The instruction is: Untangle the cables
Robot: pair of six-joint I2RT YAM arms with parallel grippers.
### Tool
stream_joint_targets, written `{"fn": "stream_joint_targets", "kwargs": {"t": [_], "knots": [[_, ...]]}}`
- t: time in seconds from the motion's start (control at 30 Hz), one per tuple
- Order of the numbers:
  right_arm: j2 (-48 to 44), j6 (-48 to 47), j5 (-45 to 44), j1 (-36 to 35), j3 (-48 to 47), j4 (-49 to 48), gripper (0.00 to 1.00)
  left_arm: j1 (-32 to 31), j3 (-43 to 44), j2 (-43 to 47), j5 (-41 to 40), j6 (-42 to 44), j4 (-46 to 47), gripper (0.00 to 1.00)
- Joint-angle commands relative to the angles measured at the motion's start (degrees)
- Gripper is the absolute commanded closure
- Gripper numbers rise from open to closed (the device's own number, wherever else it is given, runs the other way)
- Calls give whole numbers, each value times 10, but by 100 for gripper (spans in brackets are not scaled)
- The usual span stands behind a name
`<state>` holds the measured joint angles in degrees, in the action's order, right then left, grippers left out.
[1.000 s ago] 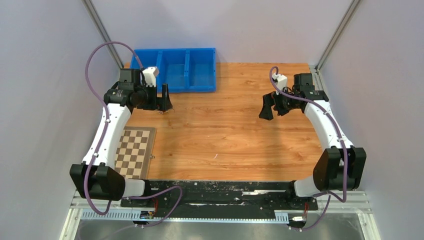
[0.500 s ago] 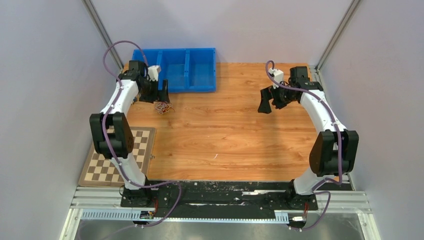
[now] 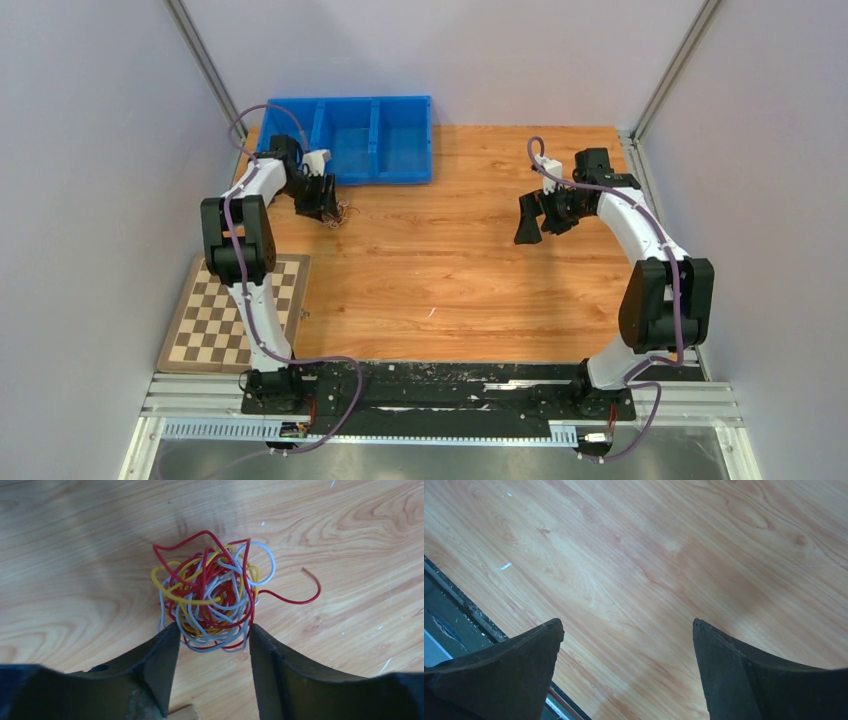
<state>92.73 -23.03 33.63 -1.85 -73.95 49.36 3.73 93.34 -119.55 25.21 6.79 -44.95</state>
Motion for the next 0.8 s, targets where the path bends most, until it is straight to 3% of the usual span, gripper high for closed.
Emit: {"fn": "stream_joint_targets", "kwargs": {"t": [0.0,0.1,0.2,0.23,0.5,0.77], "knots": [[-32,-11,40,-3,10,-1,0,-10,3,-9,36,23,14,48],[-35,-22,59,-3,14,1,0,-29,-12,9,43,42,16,67],[-41,-38,71,-3,11,5,0,-76,-56,46,39,77,25,94],[-45,-42,74,-3,8,6,0,-97,-65,68,41,83,27,99],[-105,7,179,-9,16,-60,0,-236,-143,230,186,98,36,100],[-124,80,248,-128,3,-124,0,-330,-91,261,297,50,45,100]]}}
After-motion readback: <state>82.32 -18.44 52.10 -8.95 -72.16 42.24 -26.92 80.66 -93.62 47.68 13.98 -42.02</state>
